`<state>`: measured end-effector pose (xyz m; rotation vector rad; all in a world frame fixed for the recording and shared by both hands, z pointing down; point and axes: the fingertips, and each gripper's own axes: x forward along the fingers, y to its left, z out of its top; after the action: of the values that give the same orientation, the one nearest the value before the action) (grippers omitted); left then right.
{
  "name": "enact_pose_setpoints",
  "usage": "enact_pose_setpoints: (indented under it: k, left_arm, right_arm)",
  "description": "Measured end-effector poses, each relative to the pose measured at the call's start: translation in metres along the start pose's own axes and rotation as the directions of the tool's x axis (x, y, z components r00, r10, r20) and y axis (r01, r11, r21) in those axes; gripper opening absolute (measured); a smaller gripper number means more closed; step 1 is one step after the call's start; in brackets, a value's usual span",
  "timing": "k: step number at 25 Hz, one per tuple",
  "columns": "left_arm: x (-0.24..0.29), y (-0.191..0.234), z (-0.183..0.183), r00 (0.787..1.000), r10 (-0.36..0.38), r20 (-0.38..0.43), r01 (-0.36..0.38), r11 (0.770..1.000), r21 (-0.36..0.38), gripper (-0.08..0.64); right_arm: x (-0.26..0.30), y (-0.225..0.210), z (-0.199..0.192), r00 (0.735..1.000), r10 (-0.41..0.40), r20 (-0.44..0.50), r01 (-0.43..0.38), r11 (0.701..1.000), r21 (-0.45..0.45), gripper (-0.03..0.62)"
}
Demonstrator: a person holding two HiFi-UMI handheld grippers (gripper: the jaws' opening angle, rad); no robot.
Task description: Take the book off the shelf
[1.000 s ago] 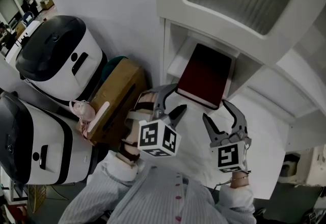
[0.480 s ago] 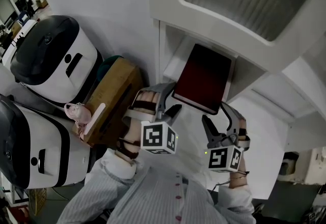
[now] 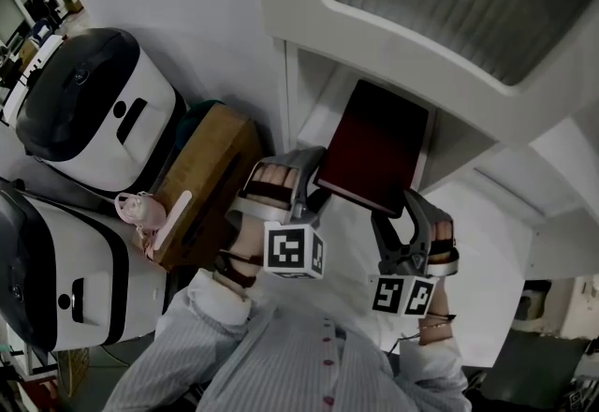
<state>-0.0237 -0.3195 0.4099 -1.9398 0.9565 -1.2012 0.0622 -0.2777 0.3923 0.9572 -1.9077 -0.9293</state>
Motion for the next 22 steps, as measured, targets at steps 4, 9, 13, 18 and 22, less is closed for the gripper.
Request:
enact_pose_setpoints:
  k: [4,9,13,18,22]
  left_arm:
    - [0.009,0.002,-0.001,1.000,0.013,-0.002,-0.013,1.000,0.022,0.373]
    - [0.016,0.007,0.001,1.000,0.023,0.005,-0.023,0.999,0.035,0.375]
    - [0.021,0.010,0.000,0.999,0.036,0.003,-0.036,0.997,0.065,0.377]
    - [0.026,0.013,0.002,0.999,0.053,0.008,-0.053,0.995,0.085,0.377]
    - [0.028,0.014,0.003,0.998,0.057,0.012,-0.058,0.995,0.082,0.377]
  right_arm:
    - [0.008,0.000,-0.001,1.000,-0.024,0.003,0.024,0.999,-0.037,0.264]
    - [0.018,0.001,-0.004,0.999,-0.044,-0.004,0.043,0.996,-0.077,0.264]
    - [0.024,-0.001,-0.005,0.997,-0.074,-0.005,0.073,0.991,-0.112,0.264]
    - [0.033,-0.003,-0.007,0.994,-0.111,-0.019,0.106,0.979,-0.175,0.264]
    - [0.041,-0.005,-0.006,0.993,-0.119,-0.020,0.113,0.972,-0.207,0.264]
